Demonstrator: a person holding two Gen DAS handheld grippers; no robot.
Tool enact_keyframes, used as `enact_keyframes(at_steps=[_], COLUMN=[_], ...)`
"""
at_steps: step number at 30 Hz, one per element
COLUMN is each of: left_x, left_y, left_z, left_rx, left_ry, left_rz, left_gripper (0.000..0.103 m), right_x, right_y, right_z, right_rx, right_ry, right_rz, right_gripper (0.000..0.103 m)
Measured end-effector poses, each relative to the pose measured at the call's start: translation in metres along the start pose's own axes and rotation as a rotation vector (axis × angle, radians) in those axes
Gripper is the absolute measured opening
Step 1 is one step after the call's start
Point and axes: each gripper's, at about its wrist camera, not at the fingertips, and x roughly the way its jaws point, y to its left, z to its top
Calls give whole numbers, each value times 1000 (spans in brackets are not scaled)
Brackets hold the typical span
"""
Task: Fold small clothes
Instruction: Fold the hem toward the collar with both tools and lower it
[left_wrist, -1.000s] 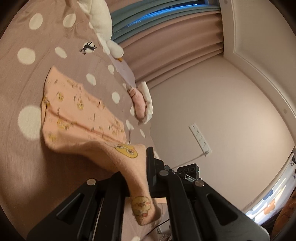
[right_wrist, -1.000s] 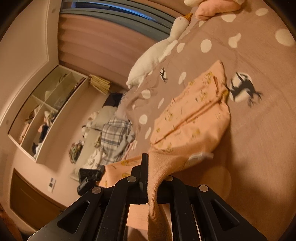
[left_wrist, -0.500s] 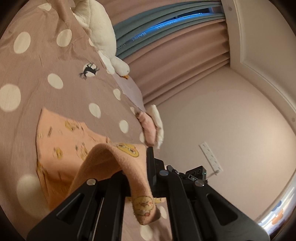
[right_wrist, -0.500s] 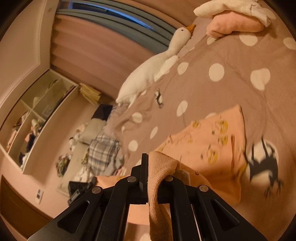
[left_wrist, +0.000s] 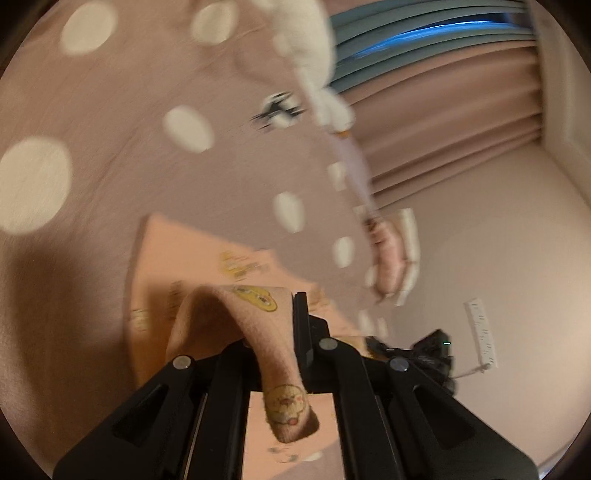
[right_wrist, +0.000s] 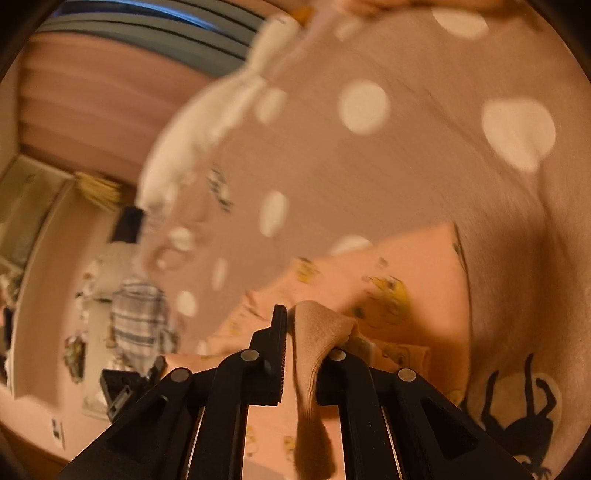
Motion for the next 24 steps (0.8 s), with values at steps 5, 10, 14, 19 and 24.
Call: enact_keyframes(at_steps=[5, 10, 14, 19, 24], left_x=[5, 14, 15, -6, -26], left_y=[19, 33, 35, 36, 33], left_z=[7, 24, 41, 55, 45], left_rx=[-72, -233, -280, -291, -225], left_ry=[40, 26, -35, -125, -120], left_rz=[-2, -64, -2, 37, 88], left_gripper=[0, 6, 29, 59, 59], right_x=[3, 9, 12, 4, -31], right_y=[-8, -16, -34, -67, -84], right_z=[-6, 3, 25, 31, 27], right_rx=[40, 180, 319, 436, 433], right_ry=[147, 207, 77, -64, -201], right_rz=[37, 223, 329, 330, 342], right_gripper=[44, 48, 58, 62, 64])
